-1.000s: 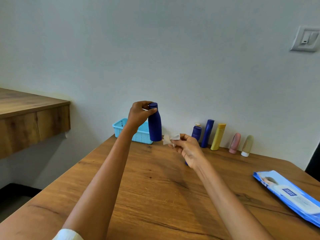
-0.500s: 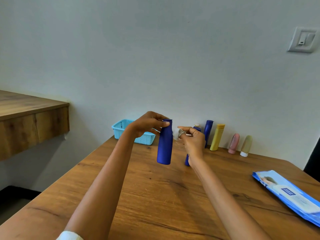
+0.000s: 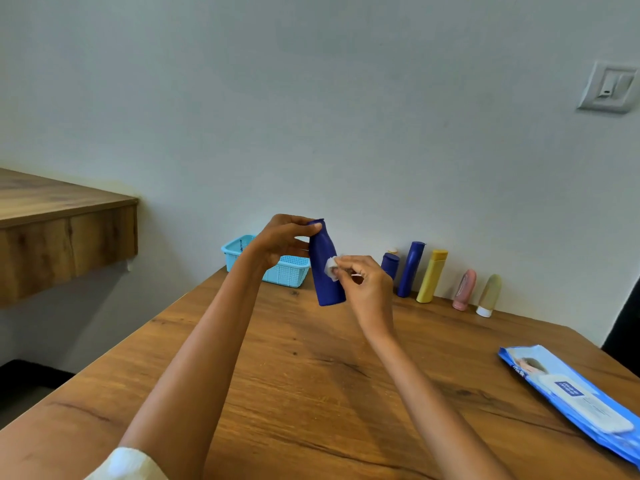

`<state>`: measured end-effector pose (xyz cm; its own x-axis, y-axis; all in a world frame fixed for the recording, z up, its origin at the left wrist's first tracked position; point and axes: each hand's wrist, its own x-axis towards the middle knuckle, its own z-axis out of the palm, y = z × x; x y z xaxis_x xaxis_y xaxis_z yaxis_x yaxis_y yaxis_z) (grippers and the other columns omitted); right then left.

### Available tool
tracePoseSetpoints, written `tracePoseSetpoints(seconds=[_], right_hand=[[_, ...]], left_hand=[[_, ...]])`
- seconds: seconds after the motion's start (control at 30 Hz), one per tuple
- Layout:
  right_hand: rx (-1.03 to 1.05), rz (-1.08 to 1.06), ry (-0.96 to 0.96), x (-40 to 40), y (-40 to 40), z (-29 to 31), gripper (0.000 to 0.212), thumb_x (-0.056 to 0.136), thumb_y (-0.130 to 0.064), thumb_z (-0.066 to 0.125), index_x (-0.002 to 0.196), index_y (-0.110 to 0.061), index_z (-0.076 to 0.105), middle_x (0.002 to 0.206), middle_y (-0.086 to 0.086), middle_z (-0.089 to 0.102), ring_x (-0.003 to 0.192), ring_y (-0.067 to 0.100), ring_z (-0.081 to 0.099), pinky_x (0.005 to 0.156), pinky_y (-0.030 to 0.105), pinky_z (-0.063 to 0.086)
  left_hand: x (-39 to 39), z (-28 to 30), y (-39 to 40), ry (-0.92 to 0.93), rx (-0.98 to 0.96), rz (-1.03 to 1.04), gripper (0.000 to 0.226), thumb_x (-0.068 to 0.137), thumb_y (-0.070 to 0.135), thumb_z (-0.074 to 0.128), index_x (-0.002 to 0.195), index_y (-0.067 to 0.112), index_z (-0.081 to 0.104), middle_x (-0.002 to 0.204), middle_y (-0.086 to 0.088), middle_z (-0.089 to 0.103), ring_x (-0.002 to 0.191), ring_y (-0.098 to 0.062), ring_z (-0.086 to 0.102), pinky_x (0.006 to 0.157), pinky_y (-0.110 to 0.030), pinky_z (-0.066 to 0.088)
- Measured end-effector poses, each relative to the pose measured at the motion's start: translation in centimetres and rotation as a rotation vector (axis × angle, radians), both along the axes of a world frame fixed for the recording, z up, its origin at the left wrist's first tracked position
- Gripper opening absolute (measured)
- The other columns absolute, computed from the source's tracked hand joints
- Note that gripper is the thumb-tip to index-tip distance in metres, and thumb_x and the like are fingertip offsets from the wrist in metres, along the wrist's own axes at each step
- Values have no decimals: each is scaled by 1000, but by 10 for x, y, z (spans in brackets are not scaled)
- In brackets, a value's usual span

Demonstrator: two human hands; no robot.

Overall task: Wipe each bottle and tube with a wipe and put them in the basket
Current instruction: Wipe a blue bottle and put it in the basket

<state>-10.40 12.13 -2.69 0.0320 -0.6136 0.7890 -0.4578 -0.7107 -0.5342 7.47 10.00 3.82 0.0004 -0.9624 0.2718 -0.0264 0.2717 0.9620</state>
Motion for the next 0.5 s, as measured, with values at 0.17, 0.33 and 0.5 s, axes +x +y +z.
tracePoseSetpoints(seconds=[0.17,0.33,0.5], right_hand=[[87,31,85,7,-1,-14,19,80,-14,72,99,-14,72,101,-2,68,84,-1,58,73,4,45],[183,59,34,23,-11,-5,12,81,-16,71,93,-18,72,98,-2,68,85,3,60,72,8,47],[446,181,-425,49,-36,34,18,84,-14,68,101,-20,66,102,-1,67,93,15,65,82,27,54]], left_hand=[[26,4,6,205,-23,183,19,84,12,69,100,4,65,91,-10,69,69,-19,72,57,-27,57],[53,15,1,266,-158,346,19,86,9,66,104,3,62,90,-11,68,76,-22,70,61,-27,58],[74,23,-40,85,-246,564,31,83,7,67,113,7,63,103,-11,67,95,-24,64,82,-36,55]])
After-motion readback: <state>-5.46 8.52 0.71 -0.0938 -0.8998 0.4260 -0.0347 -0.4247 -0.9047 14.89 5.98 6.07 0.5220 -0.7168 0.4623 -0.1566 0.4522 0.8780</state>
